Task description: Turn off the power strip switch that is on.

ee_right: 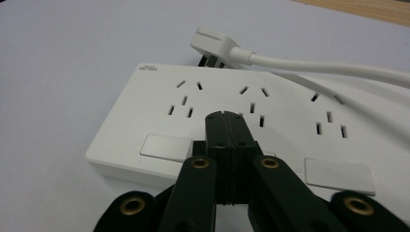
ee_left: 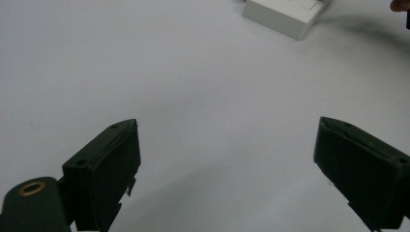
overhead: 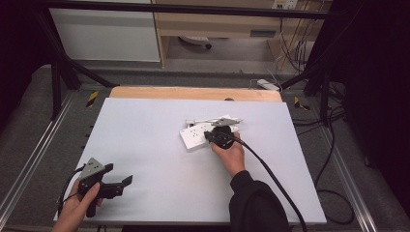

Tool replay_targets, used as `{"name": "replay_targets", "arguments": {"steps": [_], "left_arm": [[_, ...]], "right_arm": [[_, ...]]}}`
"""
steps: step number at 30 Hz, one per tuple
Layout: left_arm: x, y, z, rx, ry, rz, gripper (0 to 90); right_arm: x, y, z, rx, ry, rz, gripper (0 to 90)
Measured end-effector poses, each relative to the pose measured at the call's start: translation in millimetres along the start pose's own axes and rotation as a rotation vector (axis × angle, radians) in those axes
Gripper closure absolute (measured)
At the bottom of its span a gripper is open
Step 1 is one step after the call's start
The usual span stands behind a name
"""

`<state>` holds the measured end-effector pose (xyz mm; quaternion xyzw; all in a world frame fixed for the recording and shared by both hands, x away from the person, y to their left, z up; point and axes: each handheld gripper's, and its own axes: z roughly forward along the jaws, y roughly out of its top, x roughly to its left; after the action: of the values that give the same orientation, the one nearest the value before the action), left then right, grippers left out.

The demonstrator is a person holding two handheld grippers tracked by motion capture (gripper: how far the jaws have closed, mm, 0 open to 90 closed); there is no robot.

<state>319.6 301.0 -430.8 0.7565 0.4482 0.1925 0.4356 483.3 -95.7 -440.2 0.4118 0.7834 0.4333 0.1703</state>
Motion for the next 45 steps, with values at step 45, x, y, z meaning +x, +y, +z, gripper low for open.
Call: {"name": "replay_targets", "arguments": {"steps": [45], "left_arm": [[-0.4,-0.1,-0.5,0.001,-0.004,0.006,9.4]], "right_arm": [[0.2,0.1,-0.1,0.021,-0.018,-0.037,90.0]]}}
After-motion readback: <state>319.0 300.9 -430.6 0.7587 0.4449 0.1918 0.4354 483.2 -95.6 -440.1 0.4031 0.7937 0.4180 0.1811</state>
